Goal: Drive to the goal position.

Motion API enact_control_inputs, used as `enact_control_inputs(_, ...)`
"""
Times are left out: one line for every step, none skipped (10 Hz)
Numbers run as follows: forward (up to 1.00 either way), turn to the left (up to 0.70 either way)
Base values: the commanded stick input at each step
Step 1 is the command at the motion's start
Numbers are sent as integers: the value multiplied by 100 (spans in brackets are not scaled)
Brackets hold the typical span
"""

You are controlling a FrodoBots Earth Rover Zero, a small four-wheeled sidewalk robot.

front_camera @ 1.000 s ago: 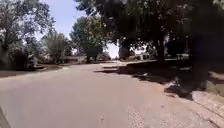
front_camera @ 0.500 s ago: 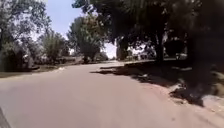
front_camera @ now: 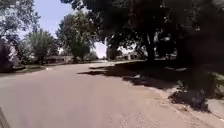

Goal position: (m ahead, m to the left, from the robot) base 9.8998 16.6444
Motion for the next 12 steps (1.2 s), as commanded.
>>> enact_control_inputs(70, 0)
enact_control_inputs(70, 0)
enact_control_inputs(70, 0)
enact_control_inputs(70, 0)
enact_control_inputs(70, 0)
enact_control_inputs(70, 0)
enact_control_inputs(70, 0)
enact_control_inputs(70, 0)
enact_control_inputs(70, 0)
enact_control_inputs(70, 0)
enact_control_inputs(70, 0)
enact_control_inputs(70, 0)
